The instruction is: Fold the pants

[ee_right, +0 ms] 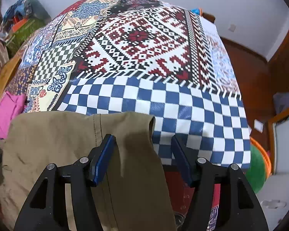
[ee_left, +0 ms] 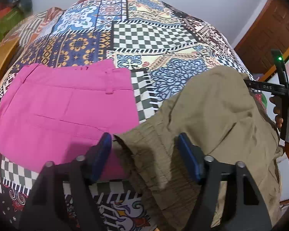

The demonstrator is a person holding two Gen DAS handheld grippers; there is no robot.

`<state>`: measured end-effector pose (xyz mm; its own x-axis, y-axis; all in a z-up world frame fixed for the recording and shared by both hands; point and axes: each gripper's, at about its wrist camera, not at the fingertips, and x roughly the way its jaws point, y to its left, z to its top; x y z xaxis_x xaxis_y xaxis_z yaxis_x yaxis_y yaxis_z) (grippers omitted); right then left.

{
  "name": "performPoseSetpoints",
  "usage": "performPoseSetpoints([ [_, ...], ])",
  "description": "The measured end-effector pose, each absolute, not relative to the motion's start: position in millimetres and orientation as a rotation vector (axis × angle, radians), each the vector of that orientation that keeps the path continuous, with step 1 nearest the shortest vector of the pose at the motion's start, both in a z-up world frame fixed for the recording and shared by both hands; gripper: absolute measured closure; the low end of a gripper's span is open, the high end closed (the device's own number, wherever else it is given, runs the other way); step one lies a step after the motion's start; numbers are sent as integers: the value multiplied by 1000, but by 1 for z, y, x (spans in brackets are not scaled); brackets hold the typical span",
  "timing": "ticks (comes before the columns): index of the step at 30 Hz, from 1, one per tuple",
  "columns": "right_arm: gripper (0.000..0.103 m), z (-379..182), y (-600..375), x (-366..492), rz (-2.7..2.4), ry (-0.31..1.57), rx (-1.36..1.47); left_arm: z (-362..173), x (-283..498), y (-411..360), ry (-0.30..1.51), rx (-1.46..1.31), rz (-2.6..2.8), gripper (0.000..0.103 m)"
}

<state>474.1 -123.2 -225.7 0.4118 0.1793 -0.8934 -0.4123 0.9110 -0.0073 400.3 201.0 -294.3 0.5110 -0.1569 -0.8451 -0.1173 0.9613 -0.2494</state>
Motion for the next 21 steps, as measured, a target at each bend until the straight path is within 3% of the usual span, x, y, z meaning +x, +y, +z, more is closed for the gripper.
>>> performPoseSetpoints([
  [2,58,-224,-120,470,389,1065,-248,-294,401,199,1039,-284,-24,42],
  [3,72,-223,-120,470,402,1068,-238,-293,401,198,1035,-277,-18,44],
  [5,84,-221,-119,470,394,1068,-228,-291,399,198,1028,-256,14,62],
  [6,88,-220,-119,470,397,1069,-224,-291,399,200,1031,-255,19,63],
  [13,90,-205,-119,469,388,1032,-187,-278,389,211,998,-277,33,91],
  [21,90,-154,-126,464,381,915,-157,-244,385,211,929,-227,40,96],
])
